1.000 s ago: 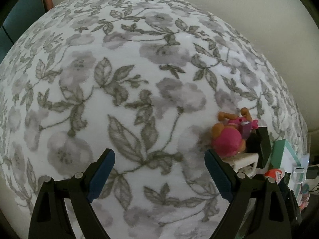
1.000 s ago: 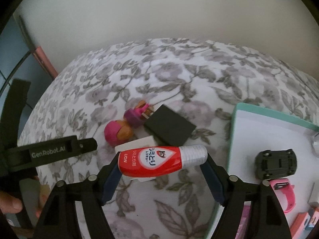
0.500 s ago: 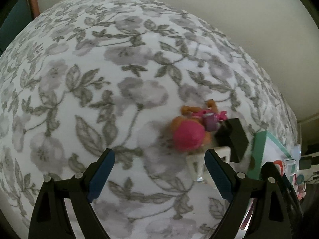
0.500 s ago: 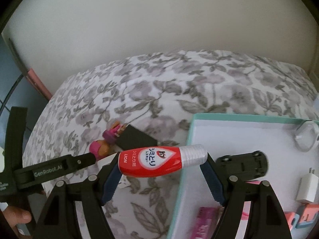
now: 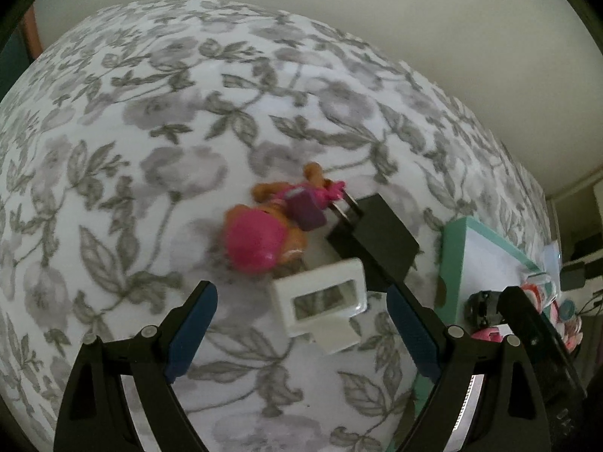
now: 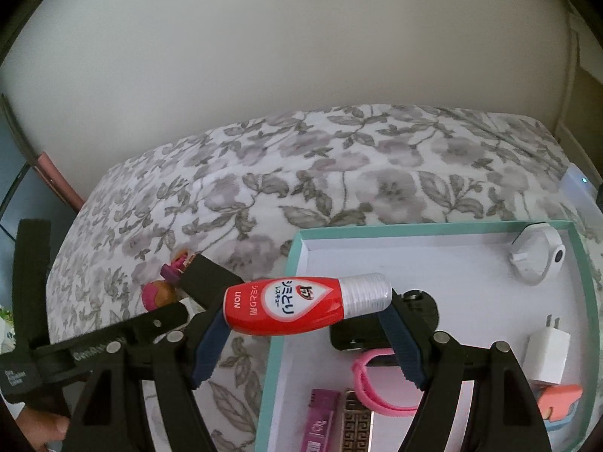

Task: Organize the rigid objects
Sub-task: 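Grasp the red tube with the right tool while the left tool grasps the white plastic frame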

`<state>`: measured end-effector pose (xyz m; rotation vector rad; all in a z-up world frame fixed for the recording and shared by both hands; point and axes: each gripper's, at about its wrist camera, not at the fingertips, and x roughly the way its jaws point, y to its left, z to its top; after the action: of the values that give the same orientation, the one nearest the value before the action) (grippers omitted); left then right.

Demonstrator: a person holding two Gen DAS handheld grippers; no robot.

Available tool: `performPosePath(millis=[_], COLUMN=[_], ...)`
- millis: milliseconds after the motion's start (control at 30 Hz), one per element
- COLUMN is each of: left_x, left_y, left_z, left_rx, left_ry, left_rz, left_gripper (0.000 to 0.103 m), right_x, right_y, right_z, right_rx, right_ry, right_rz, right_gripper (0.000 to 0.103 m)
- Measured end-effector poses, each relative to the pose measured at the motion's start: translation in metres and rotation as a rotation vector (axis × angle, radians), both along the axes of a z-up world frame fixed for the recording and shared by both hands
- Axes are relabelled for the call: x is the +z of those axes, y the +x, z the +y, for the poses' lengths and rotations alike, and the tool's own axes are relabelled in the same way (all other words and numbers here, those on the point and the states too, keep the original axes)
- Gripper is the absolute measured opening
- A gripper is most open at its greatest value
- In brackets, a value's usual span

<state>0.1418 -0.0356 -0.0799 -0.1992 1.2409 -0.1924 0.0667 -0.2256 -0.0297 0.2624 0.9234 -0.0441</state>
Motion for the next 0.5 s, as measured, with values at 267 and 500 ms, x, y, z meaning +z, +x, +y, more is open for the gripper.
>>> performPosePath(millis=[267, 500], left_x=[-0.007, -0.012], left_y=[-0.005, -0.004], left_z=[-0.014, -0.024], left_rx=[-0.034, -0.062], left_ry=[0.061, 0.11], left_rz=[-0.014, -0.011], left_gripper=[0.092, 0.084], right_x=[-0.003, -0.004], right_y=[-0.002, -0.001], right_z=[-0.007, -0.008], right_rx=[-0.009, -0.007], right_ry=[-0.002, 0.004], right_rz=[0.007, 0.01], right_gripper=[0.079, 0.079])
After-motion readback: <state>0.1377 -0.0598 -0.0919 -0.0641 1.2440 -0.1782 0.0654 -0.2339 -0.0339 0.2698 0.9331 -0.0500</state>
